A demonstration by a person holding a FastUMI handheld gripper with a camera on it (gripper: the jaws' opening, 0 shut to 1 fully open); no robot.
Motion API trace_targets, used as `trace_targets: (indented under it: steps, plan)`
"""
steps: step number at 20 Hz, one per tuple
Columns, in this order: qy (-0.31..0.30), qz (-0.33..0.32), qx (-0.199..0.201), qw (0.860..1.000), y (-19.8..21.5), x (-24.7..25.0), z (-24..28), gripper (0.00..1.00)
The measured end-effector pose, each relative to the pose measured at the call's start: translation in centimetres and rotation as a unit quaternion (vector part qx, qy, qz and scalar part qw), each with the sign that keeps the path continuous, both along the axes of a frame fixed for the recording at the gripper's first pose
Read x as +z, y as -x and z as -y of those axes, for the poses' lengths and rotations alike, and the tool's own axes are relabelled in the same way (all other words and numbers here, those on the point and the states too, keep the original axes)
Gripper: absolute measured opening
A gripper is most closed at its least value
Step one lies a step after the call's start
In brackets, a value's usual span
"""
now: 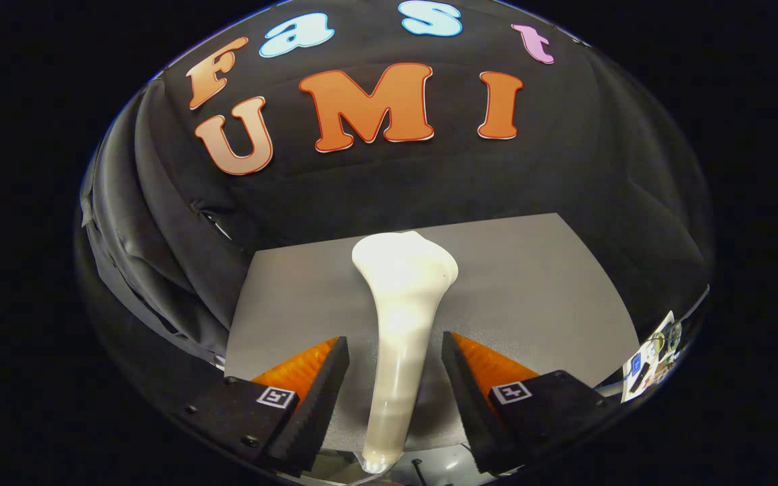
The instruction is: Iron the clothes twice with a garment steamer, once on the left side and once on the right side.
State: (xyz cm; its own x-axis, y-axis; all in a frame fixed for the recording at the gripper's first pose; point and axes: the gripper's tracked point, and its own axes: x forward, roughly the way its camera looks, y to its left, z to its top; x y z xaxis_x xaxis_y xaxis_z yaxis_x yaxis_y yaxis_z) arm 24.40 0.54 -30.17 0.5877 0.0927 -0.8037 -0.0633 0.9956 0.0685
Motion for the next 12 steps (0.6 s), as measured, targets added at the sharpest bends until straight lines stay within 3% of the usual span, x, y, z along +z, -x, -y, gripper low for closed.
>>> trace_targets:
  steps: [6, 12]
  plan:
    - [0.001, -0.033, -0.007, 0.999, -0.5, -1.9, 0.5, 0.78]
    - [-0.014, -0.057, -0.024, 0.998, -0.5, -3.5, 0.4, 0.59]
